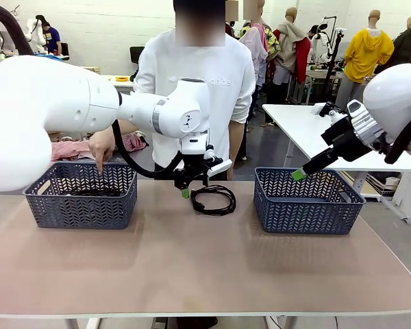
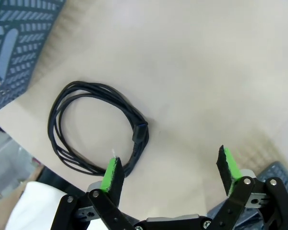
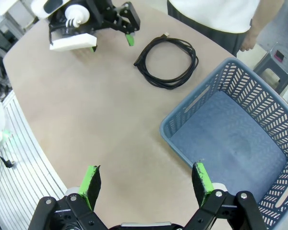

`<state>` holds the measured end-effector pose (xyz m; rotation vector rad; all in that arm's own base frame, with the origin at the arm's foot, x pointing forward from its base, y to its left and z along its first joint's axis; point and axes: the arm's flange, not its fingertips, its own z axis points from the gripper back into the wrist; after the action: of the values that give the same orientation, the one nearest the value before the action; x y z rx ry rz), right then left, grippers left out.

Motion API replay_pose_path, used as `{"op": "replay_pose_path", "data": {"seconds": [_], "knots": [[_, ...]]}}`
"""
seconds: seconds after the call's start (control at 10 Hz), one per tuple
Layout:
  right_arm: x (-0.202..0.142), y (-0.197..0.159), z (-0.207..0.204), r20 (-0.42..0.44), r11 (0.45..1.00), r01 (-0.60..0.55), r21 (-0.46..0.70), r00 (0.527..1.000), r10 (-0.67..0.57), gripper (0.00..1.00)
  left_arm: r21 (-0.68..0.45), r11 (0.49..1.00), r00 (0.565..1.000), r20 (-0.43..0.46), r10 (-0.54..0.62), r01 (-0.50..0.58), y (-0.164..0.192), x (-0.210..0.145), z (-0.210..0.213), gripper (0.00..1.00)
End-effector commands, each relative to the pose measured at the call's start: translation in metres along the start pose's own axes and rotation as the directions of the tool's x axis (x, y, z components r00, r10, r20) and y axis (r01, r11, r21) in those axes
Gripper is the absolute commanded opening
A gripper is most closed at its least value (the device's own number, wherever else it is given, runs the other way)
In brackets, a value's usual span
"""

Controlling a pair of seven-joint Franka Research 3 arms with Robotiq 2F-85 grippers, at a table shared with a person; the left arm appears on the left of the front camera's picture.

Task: Organize the cables according to human instructions.
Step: Pick up a bundle of cables and place it in the basket indicated by the human.

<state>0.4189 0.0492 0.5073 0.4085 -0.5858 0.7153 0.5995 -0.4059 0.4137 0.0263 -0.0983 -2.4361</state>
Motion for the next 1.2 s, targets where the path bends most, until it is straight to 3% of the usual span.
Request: {"op": "replay_pose_path", "data": {"seconds": [0.0,0.5,1.1], "knots": [[0.001,-0.002,0.0,0.023,1.0,-0.001,0.016,1.0,0.001,1.0,-0.044,0.994,0.995,-0.013,-0.102,0.102,0.023,-0.009,-0.002,1.0],[0.001,-0.002,0.0,0.023,1.0,-0.001,0.016,1.0,0.001,1.0,-0.075,0.974,0.975,-0.047,-0.219,0.215,0.045,-0.03,-0.031,1.0],[0.001,-0.002,0.0,0.023,1.0,-0.001,0.016,1.0,0.001,1.0,-0.096,0.974,0.977,-0.028,-0.209,0.206,0.067,-0.061,-0.068,1.0]]}}
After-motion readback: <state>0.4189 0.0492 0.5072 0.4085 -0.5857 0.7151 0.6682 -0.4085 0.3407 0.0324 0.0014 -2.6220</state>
